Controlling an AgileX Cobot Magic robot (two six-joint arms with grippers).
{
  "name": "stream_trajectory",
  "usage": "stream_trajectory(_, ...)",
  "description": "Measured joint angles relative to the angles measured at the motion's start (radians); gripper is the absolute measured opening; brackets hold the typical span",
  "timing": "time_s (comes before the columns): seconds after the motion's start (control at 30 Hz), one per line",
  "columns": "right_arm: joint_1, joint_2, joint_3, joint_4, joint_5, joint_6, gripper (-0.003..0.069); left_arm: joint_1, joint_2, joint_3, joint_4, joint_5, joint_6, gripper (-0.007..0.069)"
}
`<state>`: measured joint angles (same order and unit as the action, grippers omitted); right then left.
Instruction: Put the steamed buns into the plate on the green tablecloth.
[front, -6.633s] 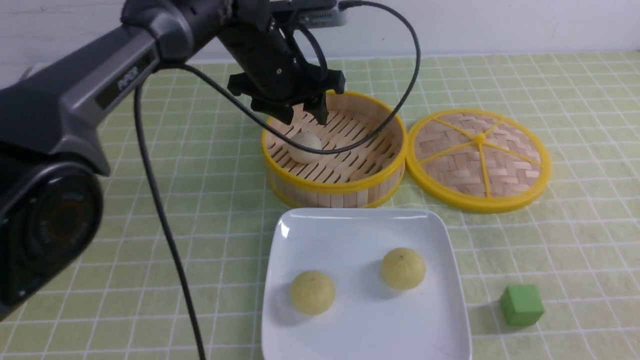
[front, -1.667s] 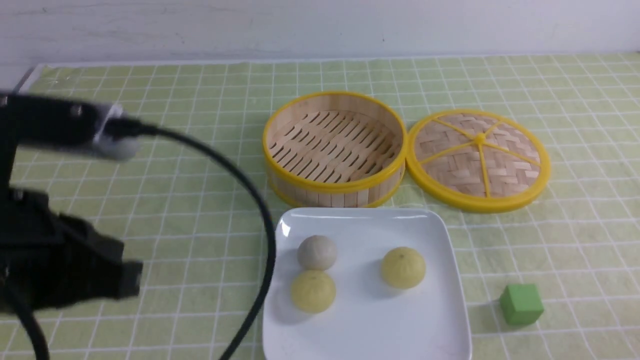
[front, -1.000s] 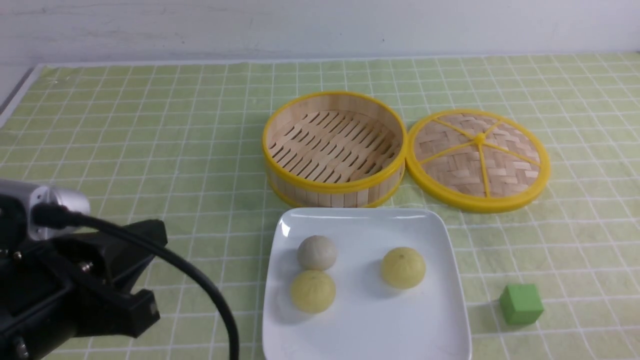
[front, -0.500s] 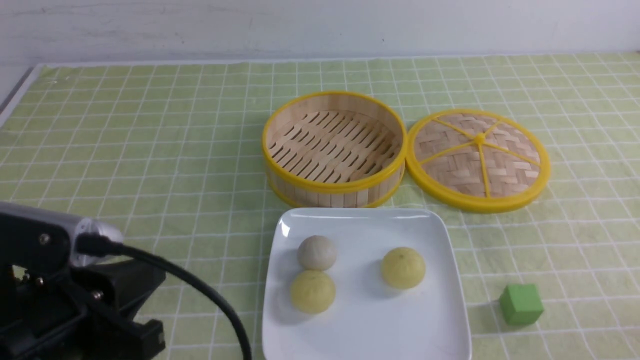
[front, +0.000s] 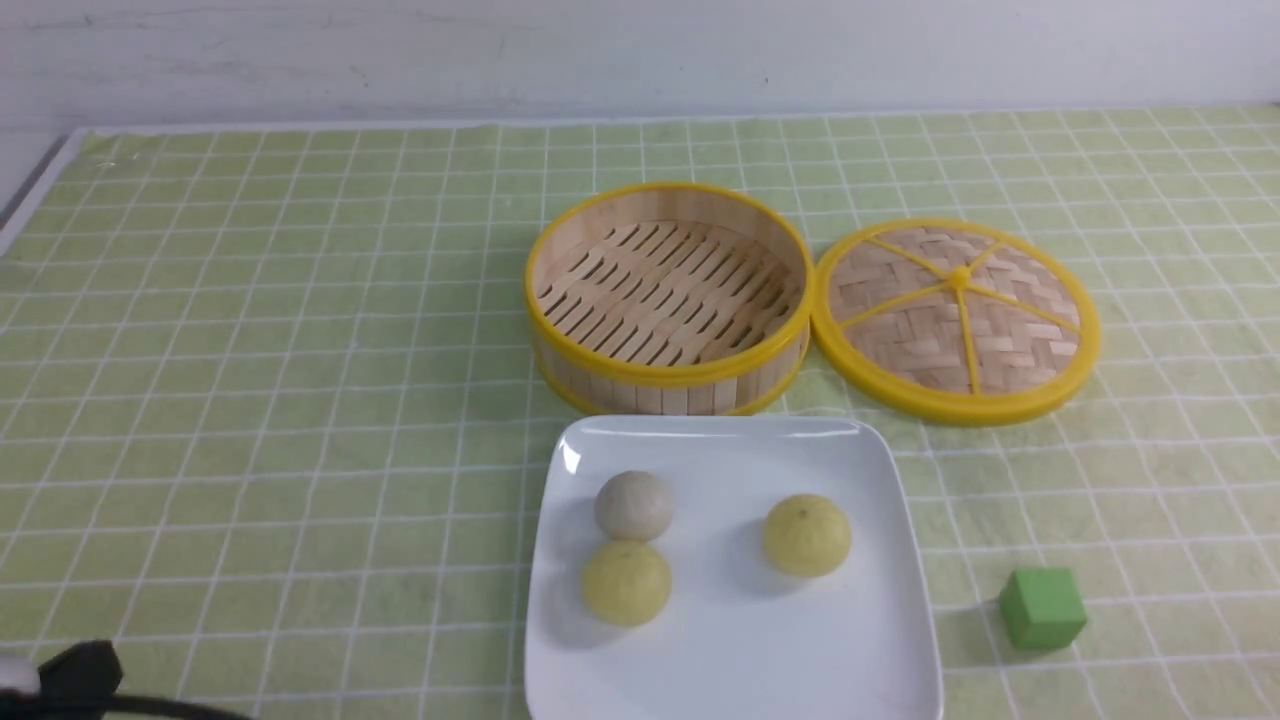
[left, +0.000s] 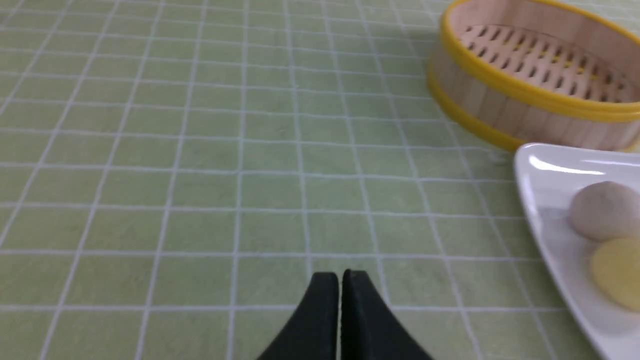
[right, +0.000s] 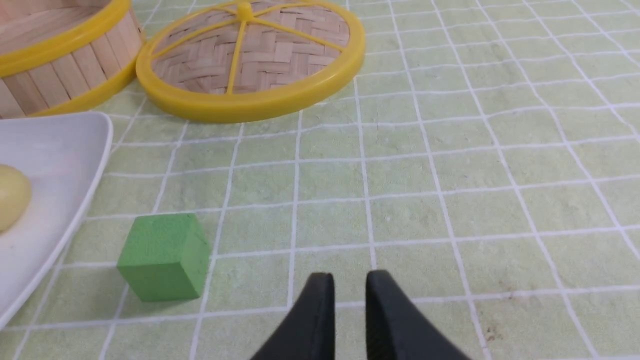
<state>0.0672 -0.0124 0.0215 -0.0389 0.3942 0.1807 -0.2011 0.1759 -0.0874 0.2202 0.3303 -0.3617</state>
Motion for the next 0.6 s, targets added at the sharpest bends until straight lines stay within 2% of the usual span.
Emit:
stream_trajectory(0.13,0.0,0.0,0.0,0.0,0.0,0.0,0.0121,0.075,-0.159,0.095,-0.001,0.033,0.021,0.0036)
stream_trajectory(0.6,0.0,0.0,-0.001,0.0,0.0,0.0,0.0137,0.086,-0.187,0.11,-0.002,0.058,0.048,0.0055)
